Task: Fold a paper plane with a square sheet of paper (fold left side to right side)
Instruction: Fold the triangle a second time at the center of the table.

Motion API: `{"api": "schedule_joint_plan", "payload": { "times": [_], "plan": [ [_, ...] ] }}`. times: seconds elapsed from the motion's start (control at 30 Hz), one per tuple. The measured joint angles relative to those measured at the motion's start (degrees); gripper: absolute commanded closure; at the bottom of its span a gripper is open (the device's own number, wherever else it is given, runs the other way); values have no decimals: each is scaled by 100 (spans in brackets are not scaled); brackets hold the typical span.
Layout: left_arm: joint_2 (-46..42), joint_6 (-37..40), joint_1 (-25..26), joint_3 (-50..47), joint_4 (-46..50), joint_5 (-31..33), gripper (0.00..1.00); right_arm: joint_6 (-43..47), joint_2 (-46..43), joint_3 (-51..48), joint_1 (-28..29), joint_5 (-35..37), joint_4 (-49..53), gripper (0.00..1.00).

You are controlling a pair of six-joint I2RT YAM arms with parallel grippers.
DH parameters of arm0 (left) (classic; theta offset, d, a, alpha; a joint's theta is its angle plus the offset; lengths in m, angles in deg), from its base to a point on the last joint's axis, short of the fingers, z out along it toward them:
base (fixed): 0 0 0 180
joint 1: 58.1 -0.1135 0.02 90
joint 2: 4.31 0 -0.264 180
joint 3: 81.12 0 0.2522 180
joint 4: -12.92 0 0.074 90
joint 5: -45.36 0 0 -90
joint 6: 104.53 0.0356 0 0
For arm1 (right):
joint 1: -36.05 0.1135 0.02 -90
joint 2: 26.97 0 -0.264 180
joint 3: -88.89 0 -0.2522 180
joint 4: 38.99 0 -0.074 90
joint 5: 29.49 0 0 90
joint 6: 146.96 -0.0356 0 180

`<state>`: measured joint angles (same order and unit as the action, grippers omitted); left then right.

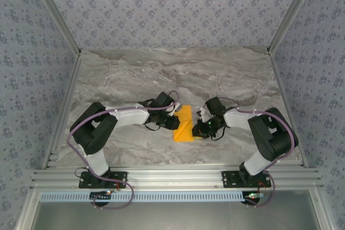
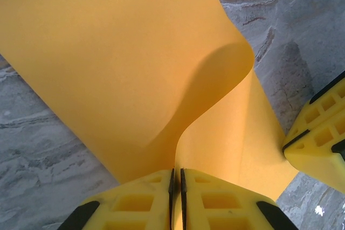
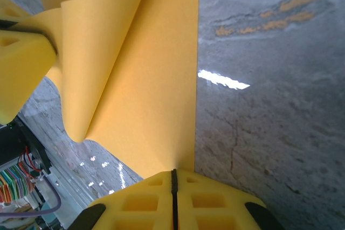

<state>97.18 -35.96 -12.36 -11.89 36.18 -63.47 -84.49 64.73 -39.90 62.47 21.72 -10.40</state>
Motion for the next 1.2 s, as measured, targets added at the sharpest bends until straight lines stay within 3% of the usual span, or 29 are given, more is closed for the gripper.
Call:
{"api": "schedule_joint_plan", "payload": {
  "times": [1.2],
  "plan": [
    [96,4,-42,26,-4,44,88,20,13,35,15,22,63,90]
  ]
}}
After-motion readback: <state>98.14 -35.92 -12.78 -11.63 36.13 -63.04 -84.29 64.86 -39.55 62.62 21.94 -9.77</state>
